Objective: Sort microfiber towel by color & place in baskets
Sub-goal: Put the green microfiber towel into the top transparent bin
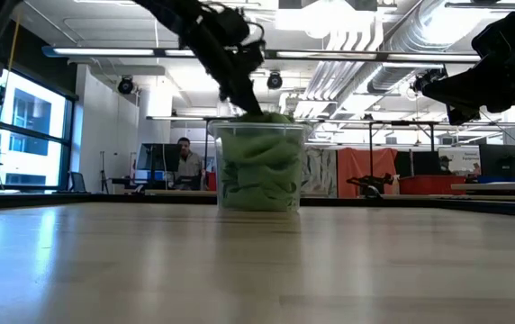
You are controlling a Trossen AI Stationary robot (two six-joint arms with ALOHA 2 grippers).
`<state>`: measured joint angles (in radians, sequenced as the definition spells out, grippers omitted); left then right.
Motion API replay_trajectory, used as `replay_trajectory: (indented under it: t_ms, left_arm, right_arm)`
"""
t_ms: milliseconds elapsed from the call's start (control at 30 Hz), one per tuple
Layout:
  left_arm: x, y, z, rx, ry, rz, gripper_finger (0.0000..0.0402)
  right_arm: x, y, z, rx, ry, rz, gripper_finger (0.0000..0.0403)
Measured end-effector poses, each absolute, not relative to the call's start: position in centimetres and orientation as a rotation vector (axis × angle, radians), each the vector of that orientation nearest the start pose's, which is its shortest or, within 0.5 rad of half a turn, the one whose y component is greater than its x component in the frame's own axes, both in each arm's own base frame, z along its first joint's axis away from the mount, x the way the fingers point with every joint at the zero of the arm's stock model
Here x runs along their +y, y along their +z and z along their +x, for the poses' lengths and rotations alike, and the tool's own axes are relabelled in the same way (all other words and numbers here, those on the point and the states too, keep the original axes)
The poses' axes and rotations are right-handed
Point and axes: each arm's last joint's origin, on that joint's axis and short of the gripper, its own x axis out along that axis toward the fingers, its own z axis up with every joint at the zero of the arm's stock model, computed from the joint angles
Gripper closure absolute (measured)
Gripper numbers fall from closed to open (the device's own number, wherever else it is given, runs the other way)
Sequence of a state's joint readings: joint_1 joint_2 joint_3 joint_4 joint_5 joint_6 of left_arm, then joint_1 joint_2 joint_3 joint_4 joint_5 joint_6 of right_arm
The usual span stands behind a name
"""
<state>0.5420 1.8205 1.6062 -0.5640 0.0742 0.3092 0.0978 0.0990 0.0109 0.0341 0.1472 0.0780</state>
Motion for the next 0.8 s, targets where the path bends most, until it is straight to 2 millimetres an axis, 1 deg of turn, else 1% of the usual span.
replay_trajectory:
  t_ms: [67, 233, 500, 667, 800]
  left_arm:
    - [21.1, 28.4, 35.7, 0.823, 0.302, 0.040, 0.0401]
    - [21.7, 25.1, 36.8, 0.902, 0.271, 0.006, 0.0401]
    - [21.4, 20.9, 38.4, 0.992, 0.218, -0.030, 0.0401]
    - [21.4, 19.0, 38.9, 1.033, 0.204, -0.041, 0.0401]
    - [21.4, 18.5, 39.1, 1.049, 0.223, -0.028, 0.0398]
  right_arm:
    - [0.6, 16.3, 10.3, 0.052, -0.051, 0.071, 0.0402]
    - [0.6, 16.3, 10.3, 0.052, -0.052, 0.071, 0.0402]
    - [0.6, 16.3, 10.3, 0.051, -0.051, 0.071, 0.0402]
    - [0.6, 16.3, 10.3, 0.051, -0.051, 0.071, 0.0402]
    - [0.6, 16.3, 10.3, 0.051, -0.051, 0.071, 0.0402]
